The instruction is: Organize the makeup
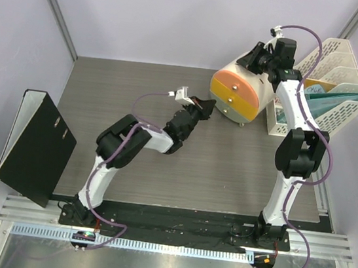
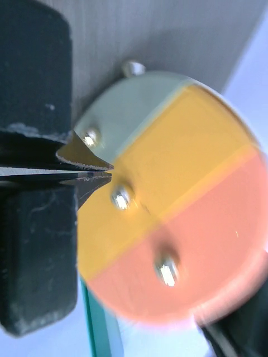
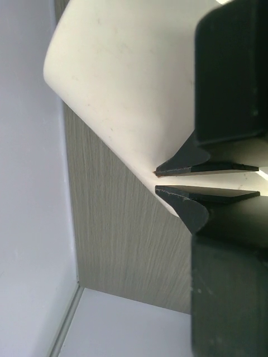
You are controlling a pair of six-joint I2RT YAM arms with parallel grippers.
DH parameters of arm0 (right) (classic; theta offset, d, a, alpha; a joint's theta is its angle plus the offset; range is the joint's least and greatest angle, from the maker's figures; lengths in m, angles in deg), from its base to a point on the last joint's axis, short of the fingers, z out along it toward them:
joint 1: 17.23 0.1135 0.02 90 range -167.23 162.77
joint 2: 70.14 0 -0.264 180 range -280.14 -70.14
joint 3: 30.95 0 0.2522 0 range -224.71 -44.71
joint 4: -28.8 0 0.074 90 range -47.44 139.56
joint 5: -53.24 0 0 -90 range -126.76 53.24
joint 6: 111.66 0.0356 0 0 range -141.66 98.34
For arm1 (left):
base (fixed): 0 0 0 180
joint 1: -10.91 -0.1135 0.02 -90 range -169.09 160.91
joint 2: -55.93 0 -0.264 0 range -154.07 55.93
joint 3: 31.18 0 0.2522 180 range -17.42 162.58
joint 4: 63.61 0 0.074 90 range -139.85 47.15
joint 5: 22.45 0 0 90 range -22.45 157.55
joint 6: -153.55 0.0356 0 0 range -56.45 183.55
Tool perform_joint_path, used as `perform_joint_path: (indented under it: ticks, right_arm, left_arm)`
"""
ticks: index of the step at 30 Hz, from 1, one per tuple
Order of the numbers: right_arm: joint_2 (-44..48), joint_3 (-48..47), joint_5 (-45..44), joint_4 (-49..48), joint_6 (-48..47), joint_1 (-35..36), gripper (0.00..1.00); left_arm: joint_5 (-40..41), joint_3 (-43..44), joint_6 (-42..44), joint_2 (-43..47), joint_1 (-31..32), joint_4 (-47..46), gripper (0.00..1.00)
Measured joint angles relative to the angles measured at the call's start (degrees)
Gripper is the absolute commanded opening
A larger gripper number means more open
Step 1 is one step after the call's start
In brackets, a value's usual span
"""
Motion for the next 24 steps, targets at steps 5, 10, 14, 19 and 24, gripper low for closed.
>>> perform_joint_path:
  ticks: [5, 10, 14, 19, 24]
  right_arm:
    - [0.9, -1.4, -0.8, 3.9, -0.3, 0.1, 0.19]
    - [5.0, -0.2, -1.5, 9.9, -0.8, 0.1, 0.25]
    - [13.4, 7.7, -1.3, 13.0, -1.6, 0.3, 0.32]
    - [27.8, 21.9, -1.5, 13.5, -3.4, 2.9, 0.47]
    - [41.2, 36.6, -2.1, 12.9, -5.9, 9.2, 0.58]
  left_arm:
    - [-5.6, -7.1, 7.3, 15.0, -1.9, 1.9, 0.26]
    - [-10.8, -4.5, 17.7, 32.4, -3.0, 22.0, 0.68]
    - [-11.0, -4.4, 22.9, 41.9, -3.0, 37.8, 1.00]
    - [-9.5, -11.4, 25.2, 49.7, -3.2, 57.6, 1.00]
    - [-10.9, -18.6, 24.0, 55.1, -4.2, 74.0, 1.00]
